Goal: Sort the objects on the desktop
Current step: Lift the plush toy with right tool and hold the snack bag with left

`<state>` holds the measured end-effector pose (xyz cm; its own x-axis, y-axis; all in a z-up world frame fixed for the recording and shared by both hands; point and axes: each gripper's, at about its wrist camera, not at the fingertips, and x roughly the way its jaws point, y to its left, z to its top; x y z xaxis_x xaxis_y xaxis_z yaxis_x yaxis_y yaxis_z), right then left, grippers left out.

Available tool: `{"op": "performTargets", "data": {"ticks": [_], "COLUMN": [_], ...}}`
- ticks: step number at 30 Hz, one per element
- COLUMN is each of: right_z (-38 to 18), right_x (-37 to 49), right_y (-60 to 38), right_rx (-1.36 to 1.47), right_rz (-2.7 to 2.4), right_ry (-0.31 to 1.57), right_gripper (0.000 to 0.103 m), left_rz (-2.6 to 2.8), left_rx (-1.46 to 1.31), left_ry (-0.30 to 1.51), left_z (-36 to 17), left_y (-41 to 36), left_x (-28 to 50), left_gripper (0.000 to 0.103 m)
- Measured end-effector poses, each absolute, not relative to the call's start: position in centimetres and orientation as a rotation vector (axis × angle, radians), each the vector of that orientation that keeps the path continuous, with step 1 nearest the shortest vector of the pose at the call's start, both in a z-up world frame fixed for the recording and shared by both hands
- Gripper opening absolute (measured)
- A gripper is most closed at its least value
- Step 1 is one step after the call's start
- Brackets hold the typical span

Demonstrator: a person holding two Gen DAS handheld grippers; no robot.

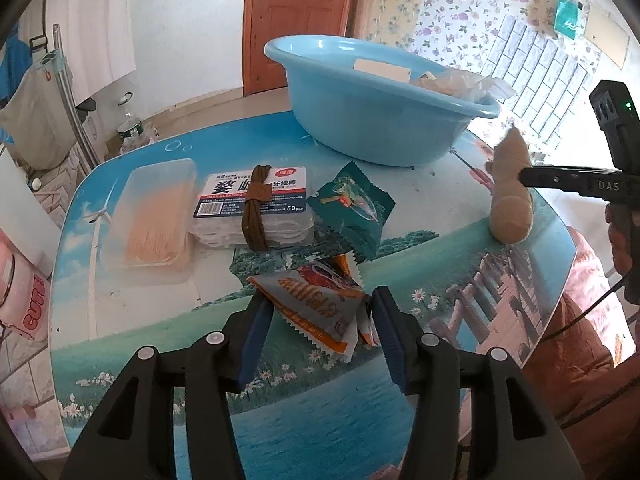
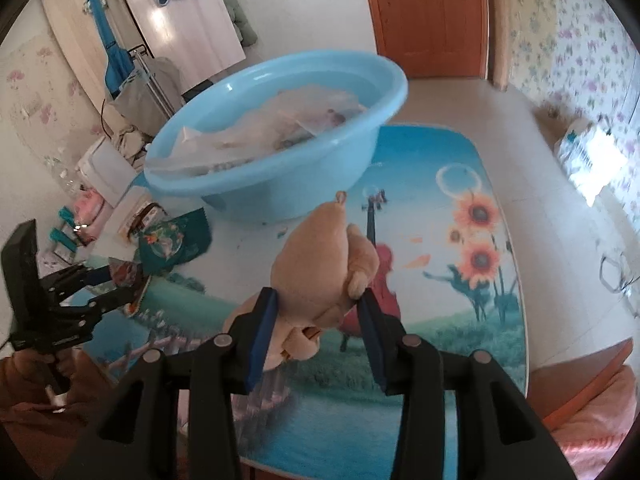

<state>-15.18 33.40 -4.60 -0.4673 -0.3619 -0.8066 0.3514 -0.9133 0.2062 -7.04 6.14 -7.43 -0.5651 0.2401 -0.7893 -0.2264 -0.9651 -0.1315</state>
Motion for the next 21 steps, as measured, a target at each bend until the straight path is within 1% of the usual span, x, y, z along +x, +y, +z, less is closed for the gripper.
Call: {"op": "performTargets", "data": {"ticks": [3, 5, 7, 8, 9, 12, 15, 21], "right_z": [-4.5, -4.9, -5.2, -5.2, -5.4, -6.1, -6.5, -6.9], "right_x": [-15.8, -16.2, -16.2, -16.1, -16.1, -15.8, -15.4, -14.7], "right_y": [32.6, 32.0, 31.2, 30.9, 30.4, 29.4, 28.7, 28.1], "right_rx": [1.309, 1.324, 1.327, 1.318, 1.319, 1.335, 1.332, 1.296], "right_rz": [-2.401, -2.395, -2.390, -2.394, -2.388, -2.395, -2.406, -2.441], "right_ry": [-0.021, -0.023, -0.007, 0.001, 0.012, 0.052, 0.100, 0.154], "right_gripper": [0.042, 0.043, 0.051, 0.059, 0.065, 0.072, 0.075, 0.076], "left_rz": [2.567, 2.563, 2.563, 2.562, 2.561, 2.560, 2.556, 2.563], "left_rx": [-1.304, -1.311, -1.315, -1.318, -1.319, -1.319, -1.312, -1.291], "left_ry": [-0.021, -0.018, -0.013, -0.012, -0.014, -0.020, -0.023, 0.038], "left_z": [-7.5, -7.7, -7.8, -7.9, -8.0, -8.0, -8.1, -8.2], "left_y": [6.3, 6.3, 6.4, 6.4, 6.4, 6.4, 6.5, 7.4], "left_x": [-7.2, -7.3, -7.3, -7.4, -7.4, -7.6, -7.6, -7.4], "left_gripper": [0.053, 0.056, 0.057, 0.057, 0.058, 0.058, 0.065, 0.075]}}
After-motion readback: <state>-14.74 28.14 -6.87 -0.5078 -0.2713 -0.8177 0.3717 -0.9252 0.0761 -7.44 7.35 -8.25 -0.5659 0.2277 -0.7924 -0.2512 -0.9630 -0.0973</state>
